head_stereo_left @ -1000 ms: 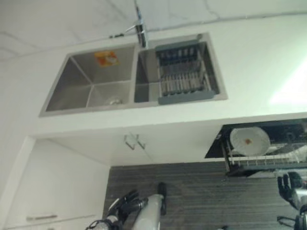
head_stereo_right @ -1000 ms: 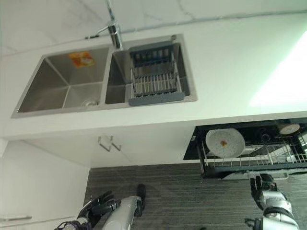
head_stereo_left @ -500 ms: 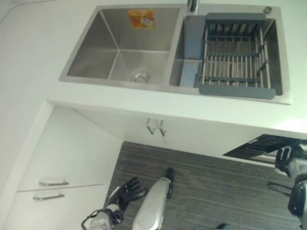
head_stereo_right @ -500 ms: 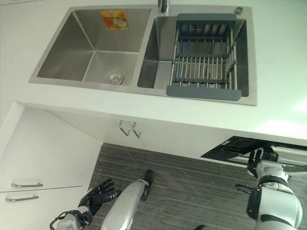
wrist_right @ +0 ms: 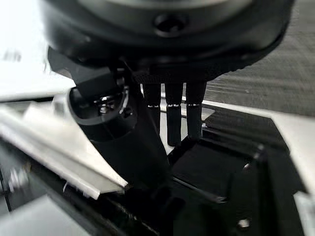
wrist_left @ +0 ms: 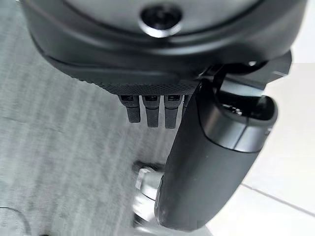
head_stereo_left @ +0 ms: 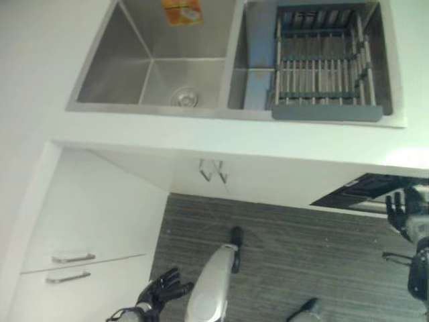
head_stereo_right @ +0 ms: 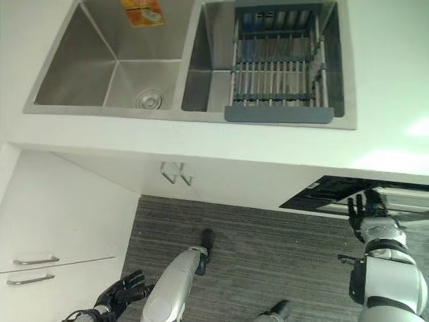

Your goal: Place the dishes in the dishwasher.

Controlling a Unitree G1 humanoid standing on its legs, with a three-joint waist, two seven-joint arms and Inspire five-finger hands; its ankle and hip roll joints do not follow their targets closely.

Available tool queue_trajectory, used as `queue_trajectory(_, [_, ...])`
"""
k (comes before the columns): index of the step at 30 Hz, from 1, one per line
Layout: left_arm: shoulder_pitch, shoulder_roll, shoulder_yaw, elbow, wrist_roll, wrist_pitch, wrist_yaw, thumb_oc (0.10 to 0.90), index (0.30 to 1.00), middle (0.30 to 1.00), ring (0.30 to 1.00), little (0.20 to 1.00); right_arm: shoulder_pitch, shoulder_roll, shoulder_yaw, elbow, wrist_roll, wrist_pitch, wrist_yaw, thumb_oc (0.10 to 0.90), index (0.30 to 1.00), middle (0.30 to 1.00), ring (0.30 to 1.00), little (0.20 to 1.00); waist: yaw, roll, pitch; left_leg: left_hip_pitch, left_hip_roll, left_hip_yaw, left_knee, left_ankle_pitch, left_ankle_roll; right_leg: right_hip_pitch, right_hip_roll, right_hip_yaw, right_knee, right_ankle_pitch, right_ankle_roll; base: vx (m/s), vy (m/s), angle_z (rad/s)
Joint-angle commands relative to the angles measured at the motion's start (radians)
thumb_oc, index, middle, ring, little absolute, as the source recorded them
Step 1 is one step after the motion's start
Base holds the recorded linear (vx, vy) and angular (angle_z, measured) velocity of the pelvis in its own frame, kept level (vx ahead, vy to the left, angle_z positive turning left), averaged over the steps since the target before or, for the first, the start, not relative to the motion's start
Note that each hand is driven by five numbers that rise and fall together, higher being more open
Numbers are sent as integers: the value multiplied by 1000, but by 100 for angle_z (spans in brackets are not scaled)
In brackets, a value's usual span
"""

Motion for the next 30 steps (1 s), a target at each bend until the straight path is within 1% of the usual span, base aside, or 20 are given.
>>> queue_trajectory(1, [7,27,-17,-25,-6,-53,14,800,900,900,900,900,-84,19,48,-226,-206,-91,195,800,900,900,900,900,43,-5,-71,179,51,20,-58,-164,-97,-121,4,64,88,4,10,-126,-93,-33])
queue_trajectory(2, [7,27,-15,-37,-12,-58,25,800,900,900,900,900,-54,37,60,-255,-235,-96,207,800,900,900,900,900,32,-12,-70,184,57,26,-58,-162,-96,-125,10,72,88,4,8,-200,-60,-35])
queue_trajectory(3, [5,26,-10,-45,-18,-59,35,800,900,900,900,900,-20,63,73,-279,-268,-110,228,800,900,900,900,900,24,-17,-66,182,66,43,-58,-143,-89,-134,14,62,88,20,-9,-215,-64,-35])
queue_trajectory(6, [-15,16,11,-62,-49,-54,58,800,900,900,900,900,76,129,111,-318,-348,-162,267,800,900,900,900,900,-12,-38,-65,203,87,62,-58,-148,-90,-141,37,93,88,11,-10,-158,-72,-32])
queue_trajectory(7, [-21,15,14,-62,-55,-52,59,800,900,900,900,900,91,140,117,-319,-361,-173,271,800,900,900,900,900,-17,-41,-65,208,91,66,-58,-150,-90,-142,40,99,88,10,-10,-113,-70,-34])
queue_trajectory(10, [-42,7,23,-58,-18,-44,79,800,900,900,900,900,184,209,141,-329,-409,-230,302,800,900,900,900,900,-51,-56,-68,239,116,91,-58,-156,-94,-141,57,123,88,0,-10,-92,-58,-27])
queue_trajectory(12, [-59,0,23,-38,9,-48,102,800,900,900,900,900,225,240,162,-330,-436,-232,306,800,900,900,900,900,-75,-61,-73,256,132,108,-58,-155,-99,-143,66,138,88,-6,-9,-73,-20,-35])
queue_trajectory(13, [-69,0,27,-31,14,-44,105,800,900,900,900,900,248,247,162,-326,-446,-242,316,800,900,900,900,900,-87,-62,-77,265,139,119,-58,-155,-100,-142,70,144,88,-12,-8,-48,-6,-41])
queue_trajectory(14, [-83,-3,32,-26,20,-32,116,800,900,900,900,900,299,256,158,-324,-470,-254,343,800,900,900,900,900,-108,-66,-85,280,147,132,-58,-157,-101,-139,79,155,88,-22,-10,-32,1,-29])
queue_trajectory(18, [-112,-12,48,8,43,-11,143,800,900,900,900,900,386,284,169,-306,-551,-280,365,800,900,900,900,900,-156,-73,-115,309,168,160,-58,-156,-111,-136,103,188,88,-50,-18,-16,-2,-30])
queue_trajectory(21, [-130,-22,56,49,65,-5,160,800,900,900,900,900,424,296,176,-280,-583,-275,378,800,900,900,900,900,-181,-77,-139,322,178,169,-58,-156,-118,-131,119,204,88,-67,-28,16,-12,-31])
queue_trajectory(23, [-141,-34,61,82,82,-2,185,800,900,900,900,900,468,318,193,-264,-622,-289,377,800,900,900,900,900,-200,-82,-160,335,188,176,-58,-156,-124,-125,130,217,88,-80,-36,55,-17,-23])
queue_trajectory(25, [-145,-46,66,118,111,-13,207,800,900,900,900,900,502,338,203,-238,-636,-291,382,800,900,900,900,900,-214,-85,-178,345,197,179,-58,-155,-129,-118,142,228,88,-91,-44,62,-21,-24])
queue_trajectory(27, [-150,-55,74,150,121,-20,221,800,900,900,900,900,524,357,210,-207,-651,-299,385,800,900,900,900,900,-224,-86,-191,357,202,181,-58,-157,-132,-109,152,237,88,-101,-50,62,-8,-15])
queue_trajectory(29, [-151,-64,79,173,122,-21,235,800,900,900,900,900,544,377,224,-176,-705,-305,370,800,900,900,900,900,-231,-87,-204,369,207,183,-58,-158,-135,-98,160,244,88,-111,-55,70,4,-14])
queue_trajectory(30, [-151,-69,86,189,131,-21,239,800,900,900,900,900,554,388,234,-152,-725,-294,358,800,900,900,900,900,-233,-87,-211,376,210,183,-58,-158,-137,-91,166,248,88,-117,-58,67,3,-16])
